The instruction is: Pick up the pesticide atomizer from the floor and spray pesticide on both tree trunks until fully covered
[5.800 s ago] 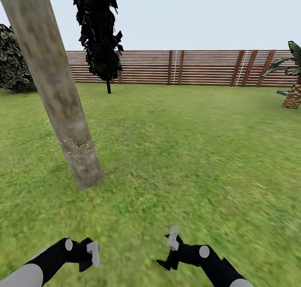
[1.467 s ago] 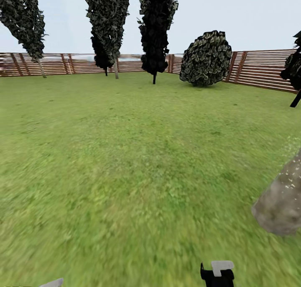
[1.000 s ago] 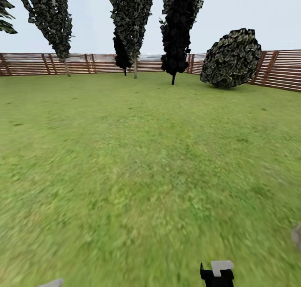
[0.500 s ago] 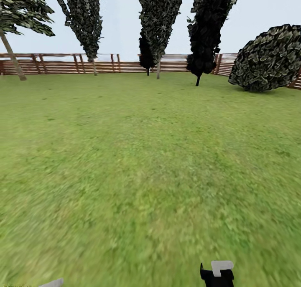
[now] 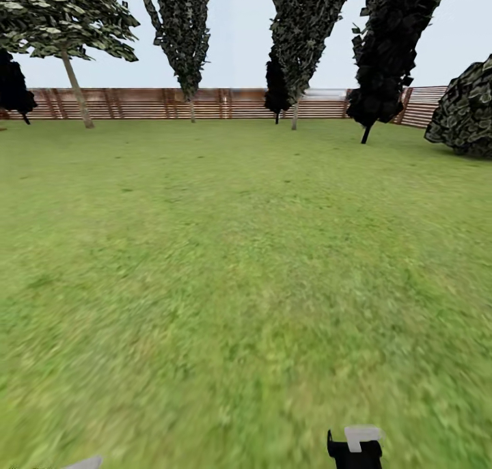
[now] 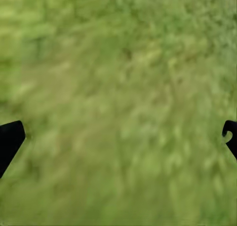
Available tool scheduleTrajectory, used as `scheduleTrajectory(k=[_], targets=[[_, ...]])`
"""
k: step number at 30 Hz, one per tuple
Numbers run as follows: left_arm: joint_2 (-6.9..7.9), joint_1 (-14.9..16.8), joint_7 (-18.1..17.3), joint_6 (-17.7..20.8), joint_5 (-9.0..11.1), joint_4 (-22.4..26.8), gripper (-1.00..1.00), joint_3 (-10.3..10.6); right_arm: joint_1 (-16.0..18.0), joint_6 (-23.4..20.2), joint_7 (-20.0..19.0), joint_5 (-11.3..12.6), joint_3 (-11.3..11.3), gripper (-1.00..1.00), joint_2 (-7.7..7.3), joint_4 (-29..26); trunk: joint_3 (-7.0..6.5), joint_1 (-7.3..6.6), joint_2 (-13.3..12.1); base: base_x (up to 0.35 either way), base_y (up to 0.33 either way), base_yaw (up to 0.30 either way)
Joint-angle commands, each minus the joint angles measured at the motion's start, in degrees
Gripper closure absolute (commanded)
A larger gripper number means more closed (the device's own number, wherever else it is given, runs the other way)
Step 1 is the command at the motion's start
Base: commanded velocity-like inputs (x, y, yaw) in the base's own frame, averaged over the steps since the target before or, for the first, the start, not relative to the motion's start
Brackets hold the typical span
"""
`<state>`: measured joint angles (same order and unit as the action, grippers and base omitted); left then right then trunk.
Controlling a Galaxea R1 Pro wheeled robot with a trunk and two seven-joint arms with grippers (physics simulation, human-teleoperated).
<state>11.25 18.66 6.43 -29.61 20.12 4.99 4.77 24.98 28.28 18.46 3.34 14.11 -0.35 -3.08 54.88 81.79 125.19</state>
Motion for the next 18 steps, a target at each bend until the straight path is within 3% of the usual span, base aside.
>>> scheduleTrajectory(k=[1,18], targets=[[0.0,0.0,0.0,0.0,0.0,0.0,1.0,0.0,0.0,0.0,0.0,0.0,0.0,-1.0,0.0,0.0,0.0,0.0,0.0,0.232,0.245,0.283],[0.0,0.0,0.0,0.0,0.0,-0.1,1.0,0.0,0.0,0.0,0.0,0.0,0.0,-1.0,0.0,0.0,0.0,0.0,0.0,0.231,0.245,0.284]])
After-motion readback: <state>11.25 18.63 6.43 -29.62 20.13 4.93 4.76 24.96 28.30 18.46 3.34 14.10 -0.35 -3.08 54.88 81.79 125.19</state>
